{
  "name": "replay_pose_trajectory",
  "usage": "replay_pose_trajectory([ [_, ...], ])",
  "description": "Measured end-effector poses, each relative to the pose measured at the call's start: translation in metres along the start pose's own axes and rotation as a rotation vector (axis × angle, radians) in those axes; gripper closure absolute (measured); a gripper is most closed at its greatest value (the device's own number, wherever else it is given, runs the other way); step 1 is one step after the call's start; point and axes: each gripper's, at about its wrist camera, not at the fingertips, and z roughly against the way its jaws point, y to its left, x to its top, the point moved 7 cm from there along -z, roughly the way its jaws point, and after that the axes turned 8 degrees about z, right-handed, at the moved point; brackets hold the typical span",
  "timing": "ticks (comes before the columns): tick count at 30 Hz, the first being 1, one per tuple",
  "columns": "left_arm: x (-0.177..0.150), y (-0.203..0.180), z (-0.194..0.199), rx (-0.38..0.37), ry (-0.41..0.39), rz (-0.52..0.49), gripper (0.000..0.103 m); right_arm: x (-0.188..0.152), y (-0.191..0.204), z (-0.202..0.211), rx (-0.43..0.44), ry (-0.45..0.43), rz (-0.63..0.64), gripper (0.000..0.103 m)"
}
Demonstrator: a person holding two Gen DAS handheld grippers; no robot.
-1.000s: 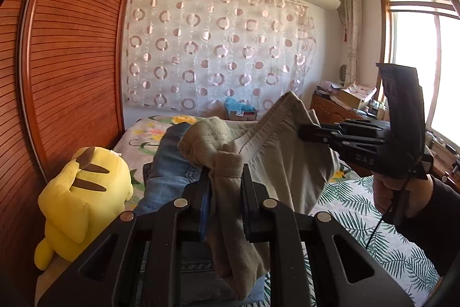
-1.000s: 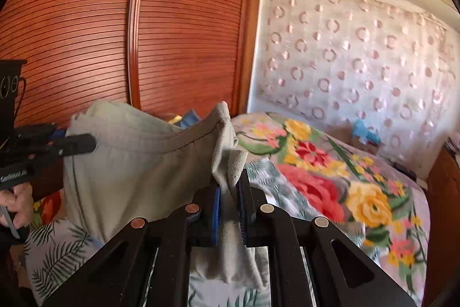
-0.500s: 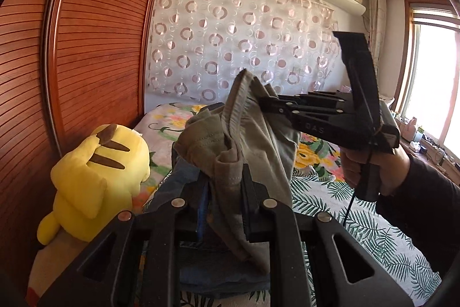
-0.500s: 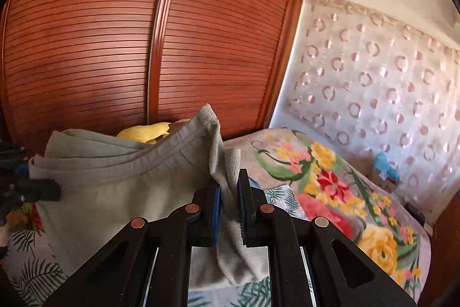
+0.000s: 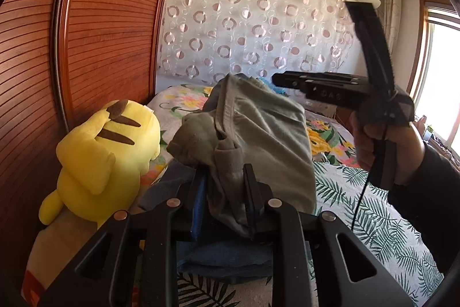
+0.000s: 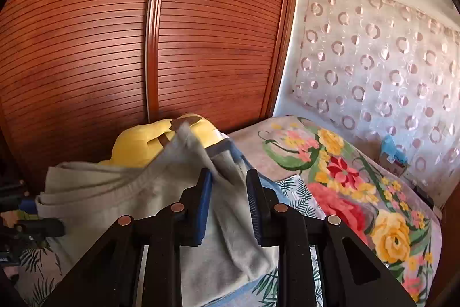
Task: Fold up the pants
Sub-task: 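Lower the pants bundle onto the jeans stack and open both tools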
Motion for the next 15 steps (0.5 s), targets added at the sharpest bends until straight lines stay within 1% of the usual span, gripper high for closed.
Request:
replay_pose_trajectory([
  [1,-0.001,0.002,-0.001,0.001,0.004,0.006,0.079,0.001,-0.001,0.001,-0.004,-0.001,-0.004,0.074],
  [2,-0.002,0.003,-0.002,0.004,0.007,0.009,0.079,0.001,-0.002,0.003,-0.003,-0.004,-0.009,0.068],
  [3,-0.003,0.004,-0.002,0.008,0.011,0.012,0.079,0.0,-0.004,0.006,0.003,-0.009,-0.017,0.064],
  [7,-0.006,0.008,-0.004,0.02,0.024,0.015,0.079,-0.016,-0.005,0.008,0.014,0.008,-0.044,0.064],
  [11,-0.008,0.005,-0.008,0.031,0.035,0.007,0.079,-0.033,-0.017,-0.004,-0.019,0.067,-0.084,0.064],
  [13,-0.009,0.005,-0.008,0.033,0.039,0.004,0.079,-0.039,-0.025,-0.013,-0.05,0.099,-0.118,0.064],
  [15,-0.009,0.005,-0.005,0.037,0.039,-0.001,0.079,-0.037,-0.027,-0.017,-0.047,0.102,-0.151,0.064],
])
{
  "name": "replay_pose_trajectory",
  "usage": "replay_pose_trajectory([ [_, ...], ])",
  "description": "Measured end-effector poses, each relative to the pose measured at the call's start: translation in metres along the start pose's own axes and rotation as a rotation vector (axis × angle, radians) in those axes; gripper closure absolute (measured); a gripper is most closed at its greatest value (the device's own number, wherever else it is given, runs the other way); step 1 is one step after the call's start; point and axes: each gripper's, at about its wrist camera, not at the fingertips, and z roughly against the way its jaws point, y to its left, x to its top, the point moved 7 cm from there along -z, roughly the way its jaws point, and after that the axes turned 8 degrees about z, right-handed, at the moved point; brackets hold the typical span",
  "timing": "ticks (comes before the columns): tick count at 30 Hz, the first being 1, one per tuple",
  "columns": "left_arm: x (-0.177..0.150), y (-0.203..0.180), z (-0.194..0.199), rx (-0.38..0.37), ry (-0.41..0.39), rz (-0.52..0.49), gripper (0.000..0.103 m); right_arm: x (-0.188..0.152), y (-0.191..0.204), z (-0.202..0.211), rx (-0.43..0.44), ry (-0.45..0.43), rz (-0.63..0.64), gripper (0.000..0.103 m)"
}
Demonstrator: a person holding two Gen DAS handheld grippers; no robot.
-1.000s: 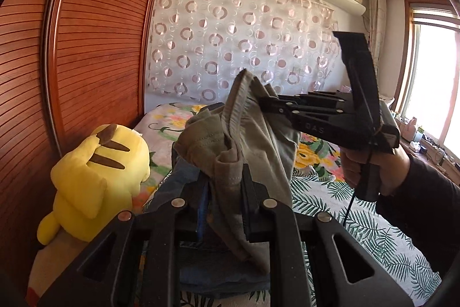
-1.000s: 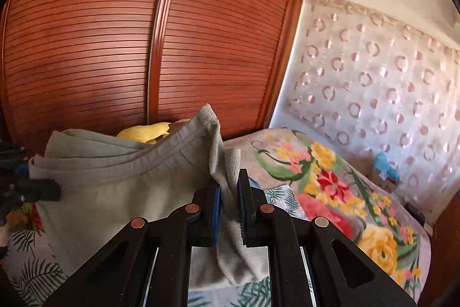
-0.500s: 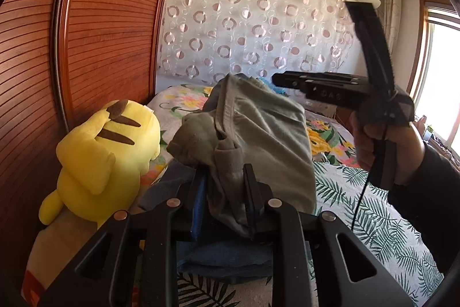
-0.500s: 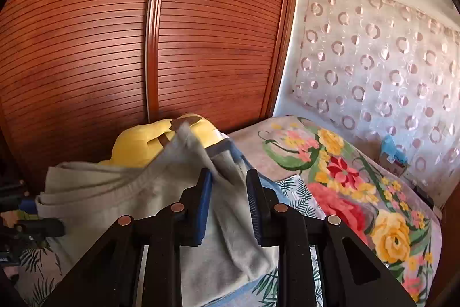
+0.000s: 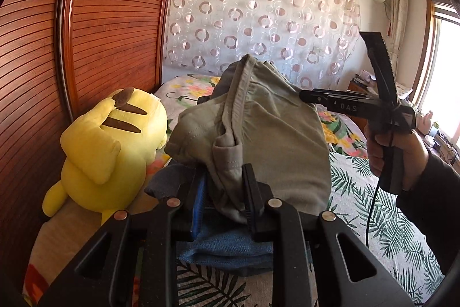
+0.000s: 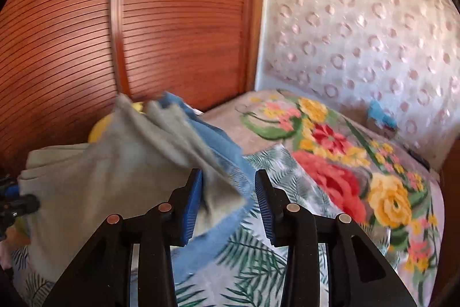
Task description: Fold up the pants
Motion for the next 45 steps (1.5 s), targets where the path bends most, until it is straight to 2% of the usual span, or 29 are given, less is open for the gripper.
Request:
replay_pose_trajectory([
  [8,0.009,-0.007,0.024,0.02,-0.035,-0.061,0.077,0.003,0.029,0.037,-0.001,-0.036,-0.021,0.064],
  [13,0.01,-0.014,0.046,0.021,-0.071,-0.094,0.056,-0.014,0.044,0.066,-0.012,-0.047,-0.035,0.064],
  [16,0.011,-0.02,0.058,0.017,-0.092,-0.115,0.052,-0.021,0.052,0.081,-0.019,-0.05,-0.039,0.064],
  [18,0.011,-0.024,0.064,0.013,-0.099,-0.122,0.045,-0.026,0.056,0.094,-0.027,-0.058,-0.048,0.064],
  [20,0.011,-0.027,0.072,0.006,-0.115,-0.129,0.028,-0.029,0.06,0.105,-0.029,-0.069,-0.059,0.064],
  [22,0.012,-0.029,0.078,0.002,-0.134,-0.137,0.024,-0.035,0.065,0.118,-0.035,-0.076,-0.062,0.064],
  [28,0.008,-0.036,0.087,-0.015,-0.128,-0.158,0.022,-0.048,0.075,0.143,-0.05,-0.087,-0.067,0.063],
  [30,0.005,-0.04,0.09,-0.032,-0.121,-0.155,0.013,-0.052,0.078,0.151,-0.056,-0.091,-0.066,0.063],
  [33,0.002,-0.045,0.097,-0.062,-0.126,-0.152,0.01,-0.06,0.085,0.163,-0.066,-0.094,-0.072,0.059],
  [34,0.001,-0.048,0.098,-0.069,-0.126,-0.155,0.0,-0.062,0.086,0.166,-0.074,-0.096,-0.072,0.059],
  [40,-0.008,-0.063,0.107,-0.084,-0.118,-0.192,0.0,-0.076,0.097,0.192,-0.099,-0.111,-0.092,0.054],
  [45,-0.015,-0.075,0.116,-0.099,-0.123,-0.211,0.0,-0.089,0.107,0.215,-0.137,-0.128,-0.118,0.044],
])
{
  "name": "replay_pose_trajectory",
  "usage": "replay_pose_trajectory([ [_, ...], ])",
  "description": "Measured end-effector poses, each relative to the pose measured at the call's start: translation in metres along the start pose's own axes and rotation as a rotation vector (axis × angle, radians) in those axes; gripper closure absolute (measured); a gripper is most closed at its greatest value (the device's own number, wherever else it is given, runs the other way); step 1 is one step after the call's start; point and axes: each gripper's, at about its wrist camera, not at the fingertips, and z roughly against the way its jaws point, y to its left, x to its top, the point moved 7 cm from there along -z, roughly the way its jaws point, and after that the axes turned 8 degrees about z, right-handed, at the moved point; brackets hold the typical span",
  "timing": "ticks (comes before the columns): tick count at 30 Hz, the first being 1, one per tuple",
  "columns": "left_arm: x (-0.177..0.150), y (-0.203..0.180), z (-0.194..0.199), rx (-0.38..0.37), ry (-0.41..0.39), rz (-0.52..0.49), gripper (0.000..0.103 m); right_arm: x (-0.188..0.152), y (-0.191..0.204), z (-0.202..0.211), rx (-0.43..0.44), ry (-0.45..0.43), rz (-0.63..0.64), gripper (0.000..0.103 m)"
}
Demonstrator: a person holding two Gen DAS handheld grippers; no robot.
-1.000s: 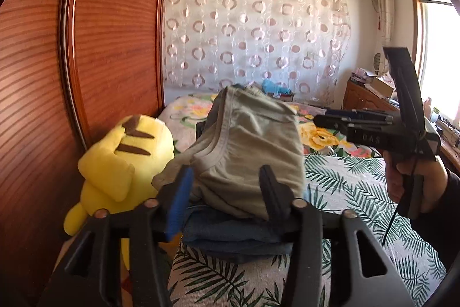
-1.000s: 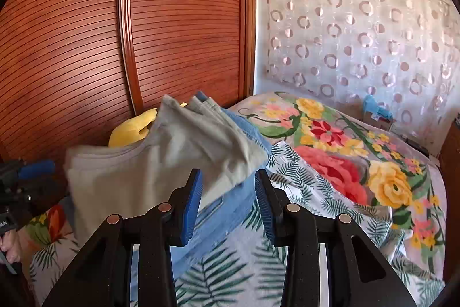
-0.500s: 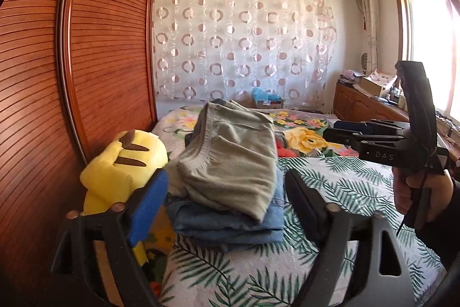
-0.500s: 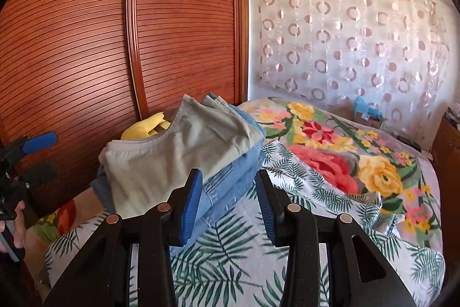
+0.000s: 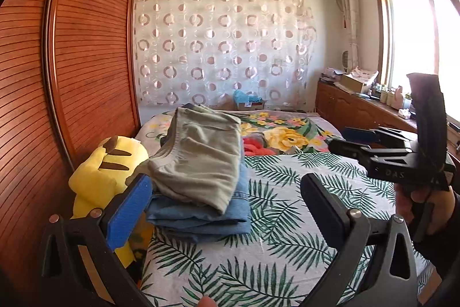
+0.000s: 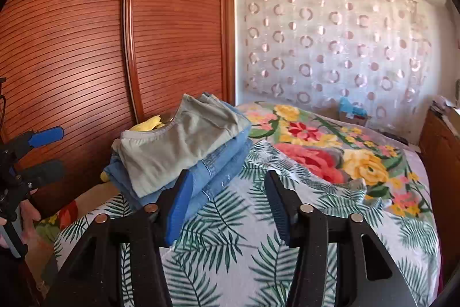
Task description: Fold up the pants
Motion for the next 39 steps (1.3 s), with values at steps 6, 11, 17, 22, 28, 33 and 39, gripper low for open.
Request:
replay_pose_trajectory([
  [6,-0.011,-0.022,0.003,-0.011,0.029,-0.023,0.0,-0.019,0.006,0.031,-0.062,0.012,-0.041,0.036],
  [11,-0.02,-0.046,0.004,-0.047,0.058,-0.034,0.0,-0.034,0.006,0.061,-0.118,0.011,-0.088,0.028],
  [17,-0.027,-0.08,0.011,-0.12,0.069,-0.046,0.0,-0.047,-0.001,0.099,-0.202,0.01,-0.138,0.028],
  [22,-0.026,-0.104,0.017,-0.144,0.073,-0.055,0.0,-0.053,-0.006,0.124,-0.275,0.013,-0.169,0.028],
  [28,-0.018,-0.123,0.027,-0.158,0.056,-0.07,0.0,-0.052,-0.004,0.142,-0.323,-0.006,-0.19,0.028],
  [33,-0.009,-0.137,0.035,-0.168,0.04,-0.08,0.0,-0.048,0.001,0.149,-0.352,-0.025,-0.216,0.027],
  [39,-0.003,-0.141,0.041,-0.159,0.024,-0.062,0.0,-0.048,0.011,0.158,-0.39,-0.041,-0.228,0.027],
])
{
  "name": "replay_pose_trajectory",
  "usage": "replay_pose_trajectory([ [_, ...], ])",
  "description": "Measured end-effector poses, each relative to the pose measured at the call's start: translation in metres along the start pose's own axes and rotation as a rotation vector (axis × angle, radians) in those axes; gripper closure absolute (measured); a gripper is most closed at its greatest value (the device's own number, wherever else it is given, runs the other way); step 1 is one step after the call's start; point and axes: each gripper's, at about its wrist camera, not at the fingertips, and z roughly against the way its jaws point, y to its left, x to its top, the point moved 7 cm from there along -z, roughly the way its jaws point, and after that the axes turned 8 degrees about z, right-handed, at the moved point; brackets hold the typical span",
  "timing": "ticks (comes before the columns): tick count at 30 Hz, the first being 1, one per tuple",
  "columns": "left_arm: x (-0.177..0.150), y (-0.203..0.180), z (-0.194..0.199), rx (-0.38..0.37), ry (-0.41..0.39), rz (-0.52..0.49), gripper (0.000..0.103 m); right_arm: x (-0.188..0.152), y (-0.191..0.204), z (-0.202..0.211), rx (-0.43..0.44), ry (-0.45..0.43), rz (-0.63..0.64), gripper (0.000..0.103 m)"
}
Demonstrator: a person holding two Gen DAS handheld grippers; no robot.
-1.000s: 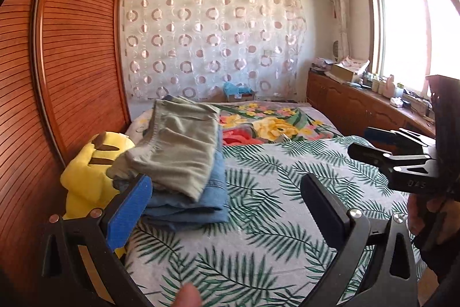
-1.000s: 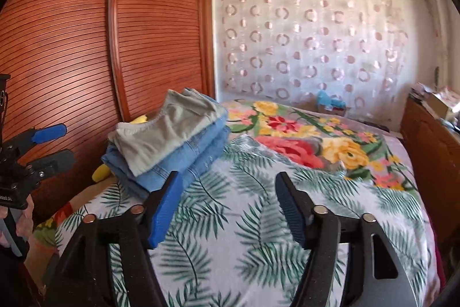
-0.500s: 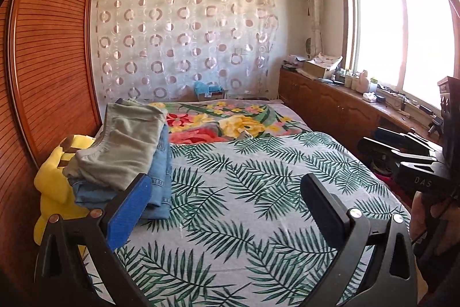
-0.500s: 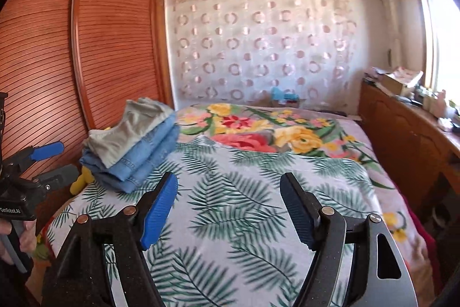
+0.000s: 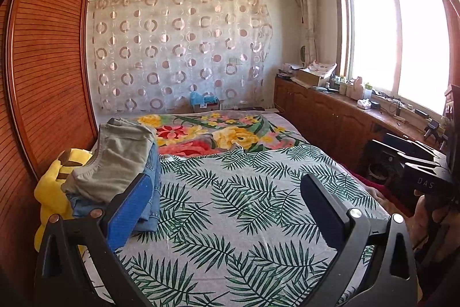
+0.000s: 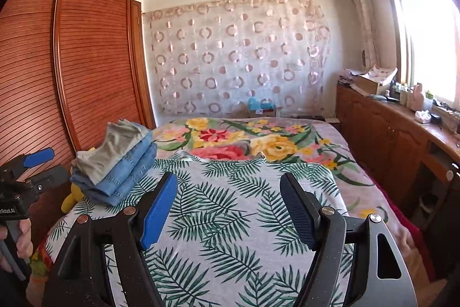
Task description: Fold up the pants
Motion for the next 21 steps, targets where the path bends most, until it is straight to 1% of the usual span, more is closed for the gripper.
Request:
replay_pose_trajectory([
  [6,0.001,-0.001,0.001,0.001,-0.003,0.006,0.0,-0.008,0.004,0.009,-0.02,-0.01,0.002,0.027],
  [12,0.002,0.0,0.001,0.007,-0.005,0.007,0.0,-0.011,0.008,0.011,-0.018,-0.017,0.003,0.027],
  [14,0.001,0.002,0.0,0.01,-0.005,0.008,0.0,-0.012,0.0,0.012,-0.017,-0.019,0.001,0.027],
  [21,0.0,0.004,0.0,0.017,-0.006,0.01,0.0,-0.014,-0.004,0.013,-0.018,-0.025,0.006,0.027],
])
